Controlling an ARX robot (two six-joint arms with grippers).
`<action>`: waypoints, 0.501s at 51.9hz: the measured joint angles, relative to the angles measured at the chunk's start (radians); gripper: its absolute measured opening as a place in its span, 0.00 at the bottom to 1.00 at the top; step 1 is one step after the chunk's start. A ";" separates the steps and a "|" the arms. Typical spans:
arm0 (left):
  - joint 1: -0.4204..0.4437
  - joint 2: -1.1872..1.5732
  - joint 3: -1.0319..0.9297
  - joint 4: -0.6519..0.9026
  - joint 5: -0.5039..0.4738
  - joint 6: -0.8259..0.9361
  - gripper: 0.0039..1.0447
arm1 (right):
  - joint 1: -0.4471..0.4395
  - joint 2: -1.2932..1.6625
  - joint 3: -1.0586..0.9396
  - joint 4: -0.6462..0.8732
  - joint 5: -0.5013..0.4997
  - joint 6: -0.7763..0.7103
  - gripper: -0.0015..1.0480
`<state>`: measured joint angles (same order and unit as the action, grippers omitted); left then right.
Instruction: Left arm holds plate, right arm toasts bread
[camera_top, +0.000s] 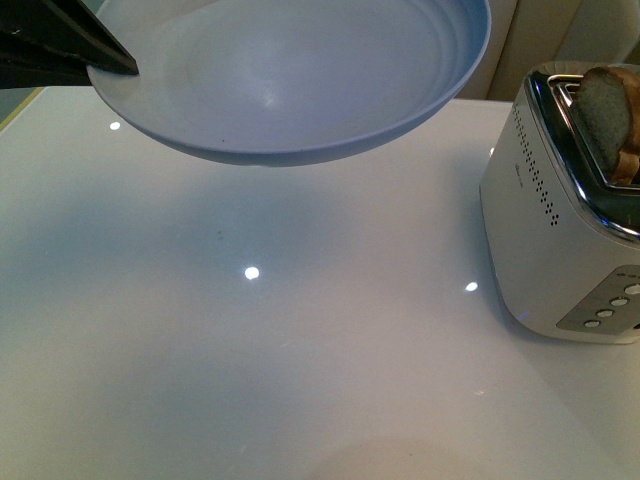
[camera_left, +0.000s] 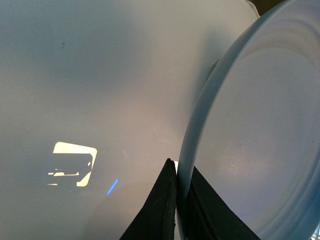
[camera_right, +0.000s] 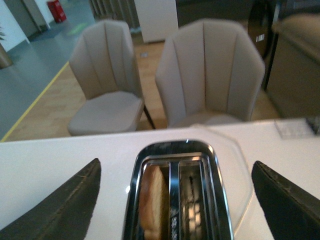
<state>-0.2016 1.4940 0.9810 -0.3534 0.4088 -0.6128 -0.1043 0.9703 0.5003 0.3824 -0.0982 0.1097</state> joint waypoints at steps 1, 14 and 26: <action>0.000 0.000 0.000 0.000 0.000 0.000 0.03 | 0.002 -0.003 -0.028 0.049 0.001 -0.018 0.77; 0.001 -0.008 -0.013 0.007 -0.013 0.006 0.03 | 0.047 -0.108 -0.214 0.189 0.066 -0.088 0.40; 0.001 -0.012 -0.018 0.001 -0.024 0.023 0.03 | 0.099 -0.211 -0.320 0.189 0.098 -0.100 0.03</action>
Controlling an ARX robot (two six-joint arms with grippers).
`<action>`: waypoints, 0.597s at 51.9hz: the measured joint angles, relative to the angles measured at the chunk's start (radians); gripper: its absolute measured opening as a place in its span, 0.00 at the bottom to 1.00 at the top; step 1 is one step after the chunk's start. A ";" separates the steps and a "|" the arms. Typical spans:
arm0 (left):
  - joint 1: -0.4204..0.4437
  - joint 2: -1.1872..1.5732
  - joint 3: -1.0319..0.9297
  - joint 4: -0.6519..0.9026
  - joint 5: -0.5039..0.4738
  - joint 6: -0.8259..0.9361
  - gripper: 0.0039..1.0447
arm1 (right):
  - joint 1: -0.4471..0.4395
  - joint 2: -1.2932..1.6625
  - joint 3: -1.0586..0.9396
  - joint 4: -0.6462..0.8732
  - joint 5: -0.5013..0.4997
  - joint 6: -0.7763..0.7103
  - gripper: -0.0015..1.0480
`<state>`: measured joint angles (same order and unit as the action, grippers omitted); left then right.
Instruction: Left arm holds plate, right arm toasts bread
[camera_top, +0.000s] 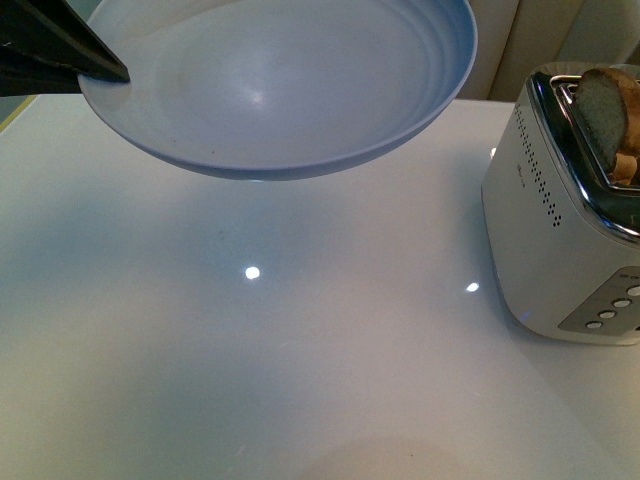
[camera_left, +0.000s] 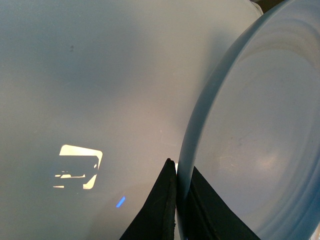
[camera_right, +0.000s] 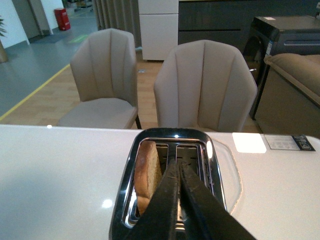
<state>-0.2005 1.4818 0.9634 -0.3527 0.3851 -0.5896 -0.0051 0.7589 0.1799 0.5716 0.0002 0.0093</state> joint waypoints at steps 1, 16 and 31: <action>0.001 -0.001 0.000 -0.002 -0.003 0.002 0.03 | 0.000 -0.010 -0.007 -0.002 0.000 -0.005 0.02; -0.005 -0.009 0.000 -0.008 -0.024 0.006 0.03 | 0.002 -0.141 -0.086 -0.057 0.000 -0.004 0.02; -0.019 -0.009 -0.002 -0.009 -0.038 0.010 0.03 | 0.002 -0.294 -0.137 -0.159 0.000 -0.004 0.02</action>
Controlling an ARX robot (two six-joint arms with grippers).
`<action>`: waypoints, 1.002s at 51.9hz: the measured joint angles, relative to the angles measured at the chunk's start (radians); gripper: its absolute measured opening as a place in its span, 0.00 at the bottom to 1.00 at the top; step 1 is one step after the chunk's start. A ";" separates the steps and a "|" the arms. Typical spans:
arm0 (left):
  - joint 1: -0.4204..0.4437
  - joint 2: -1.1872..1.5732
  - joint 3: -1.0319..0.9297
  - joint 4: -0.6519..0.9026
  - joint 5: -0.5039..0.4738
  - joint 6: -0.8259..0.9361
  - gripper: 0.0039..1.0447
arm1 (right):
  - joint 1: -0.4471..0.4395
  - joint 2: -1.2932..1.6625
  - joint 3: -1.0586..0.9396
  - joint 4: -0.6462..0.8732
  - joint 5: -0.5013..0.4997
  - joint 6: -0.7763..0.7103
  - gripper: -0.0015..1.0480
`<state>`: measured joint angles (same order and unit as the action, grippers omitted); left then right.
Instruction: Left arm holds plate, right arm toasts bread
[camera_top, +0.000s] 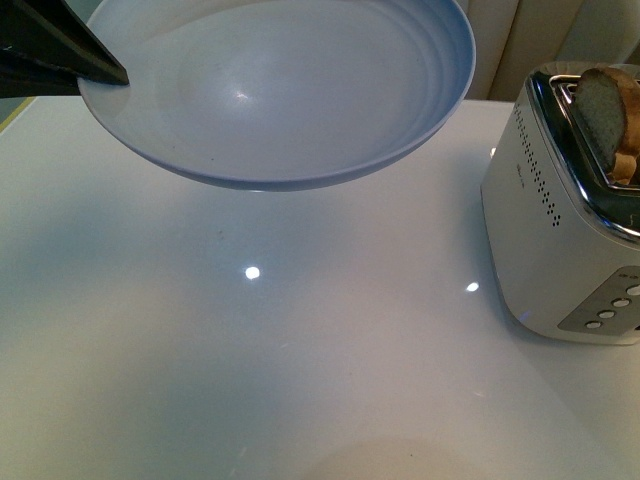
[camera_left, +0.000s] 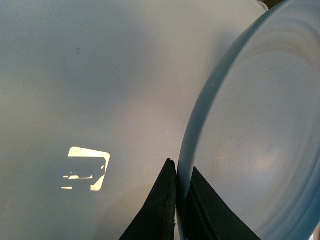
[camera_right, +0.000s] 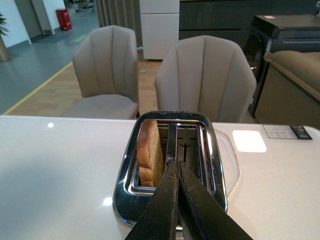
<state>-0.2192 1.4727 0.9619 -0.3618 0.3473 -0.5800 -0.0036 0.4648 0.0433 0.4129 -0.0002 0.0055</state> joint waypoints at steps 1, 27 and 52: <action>0.000 0.000 0.000 0.000 0.000 0.000 0.03 | 0.000 -0.009 -0.002 -0.007 0.000 0.000 0.02; -0.004 -0.002 0.000 -0.006 -0.002 0.000 0.03 | 0.000 -0.189 -0.026 -0.137 0.000 0.000 0.02; -0.010 -0.003 0.000 -0.011 -0.003 0.000 0.03 | 0.000 -0.417 -0.026 -0.395 0.001 0.000 0.02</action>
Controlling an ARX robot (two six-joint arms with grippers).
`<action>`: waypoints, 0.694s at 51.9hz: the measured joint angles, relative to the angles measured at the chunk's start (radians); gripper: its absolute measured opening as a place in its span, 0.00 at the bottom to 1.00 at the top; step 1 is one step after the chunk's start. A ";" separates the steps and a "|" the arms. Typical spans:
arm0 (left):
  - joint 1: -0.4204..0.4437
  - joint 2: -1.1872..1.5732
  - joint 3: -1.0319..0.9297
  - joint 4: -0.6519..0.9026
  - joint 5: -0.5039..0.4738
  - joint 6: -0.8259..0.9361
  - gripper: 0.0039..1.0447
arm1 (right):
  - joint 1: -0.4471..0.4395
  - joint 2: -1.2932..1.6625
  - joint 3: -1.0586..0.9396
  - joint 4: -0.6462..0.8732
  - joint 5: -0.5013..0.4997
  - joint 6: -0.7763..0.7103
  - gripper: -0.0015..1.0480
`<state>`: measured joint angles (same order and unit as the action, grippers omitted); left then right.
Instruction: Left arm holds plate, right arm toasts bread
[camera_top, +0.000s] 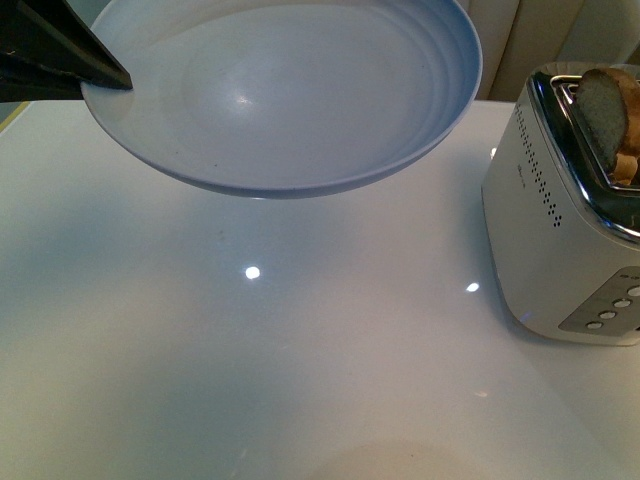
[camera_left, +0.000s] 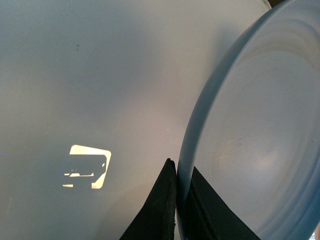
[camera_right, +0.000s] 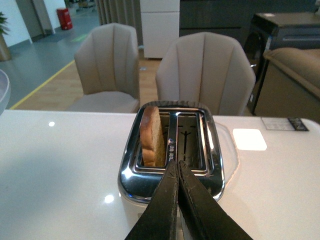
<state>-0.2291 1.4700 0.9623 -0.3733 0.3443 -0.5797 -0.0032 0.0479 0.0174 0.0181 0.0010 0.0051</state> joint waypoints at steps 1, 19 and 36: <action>0.000 0.000 0.000 0.000 0.000 0.000 0.03 | 0.000 -0.017 0.000 -0.007 -0.001 0.000 0.02; 0.002 -0.006 0.000 0.000 0.003 0.003 0.03 | 0.001 -0.041 0.000 -0.016 -0.001 -0.002 0.20; 0.021 -0.008 0.000 -0.003 0.023 0.017 0.03 | 0.001 -0.042 0.000 -0.016 -0.001 -0.002 0.70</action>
<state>-0.2085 1.4624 0.9623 -0.3763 0.3672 -0.5625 -0.0021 0.0063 0.0174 0.0021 0.0002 0.0036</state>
